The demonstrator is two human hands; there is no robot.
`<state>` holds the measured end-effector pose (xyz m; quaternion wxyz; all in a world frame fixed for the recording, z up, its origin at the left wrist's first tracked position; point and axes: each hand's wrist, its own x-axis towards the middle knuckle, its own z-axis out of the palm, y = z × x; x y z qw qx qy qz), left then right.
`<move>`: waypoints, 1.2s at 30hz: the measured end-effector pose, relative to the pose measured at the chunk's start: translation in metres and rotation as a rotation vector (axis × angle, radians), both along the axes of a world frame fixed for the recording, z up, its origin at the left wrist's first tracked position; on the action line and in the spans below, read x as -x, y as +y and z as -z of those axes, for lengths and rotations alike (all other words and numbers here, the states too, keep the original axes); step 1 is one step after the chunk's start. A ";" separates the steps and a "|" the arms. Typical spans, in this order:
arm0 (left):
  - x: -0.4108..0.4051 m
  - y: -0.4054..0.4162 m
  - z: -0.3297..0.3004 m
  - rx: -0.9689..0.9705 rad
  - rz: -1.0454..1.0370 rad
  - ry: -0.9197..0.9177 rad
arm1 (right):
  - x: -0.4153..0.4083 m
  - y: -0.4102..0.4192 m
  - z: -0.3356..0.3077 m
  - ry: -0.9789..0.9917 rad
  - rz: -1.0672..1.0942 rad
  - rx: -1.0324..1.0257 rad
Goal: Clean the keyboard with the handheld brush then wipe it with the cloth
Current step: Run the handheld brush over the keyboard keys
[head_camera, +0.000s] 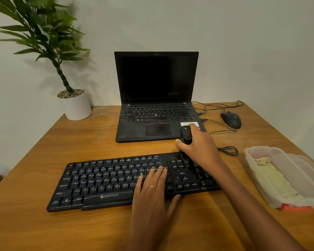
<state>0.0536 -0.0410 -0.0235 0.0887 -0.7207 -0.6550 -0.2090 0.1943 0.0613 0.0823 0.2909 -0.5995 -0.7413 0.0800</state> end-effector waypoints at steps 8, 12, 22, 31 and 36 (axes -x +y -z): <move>0.000 0.000 0.001 0.006 -0.002 0.001 | -0.011 0.001 -0.010 0.010 -0.171 0.176; 0.000 0.000 -0.001 0.011 -0.004 0.001 | -0.010 -0.007 0.001 0.160 -0.032 -0.009; 0.000 0.000 -0.001 -0.033 -0.004 0.027 | -0.014 -0.025 0.003 0.226 -0.068 0.047; 0.000 0.001 -0.002 -0.031 0.000 0.024 | -0.013 -0.006 0.001 0.213 -0.091 0.049; 0.000 0.002 -0.002 -0.017 -0.006 0.017 | -0.016 0.005 -0.012 0.142 -0.110 0.272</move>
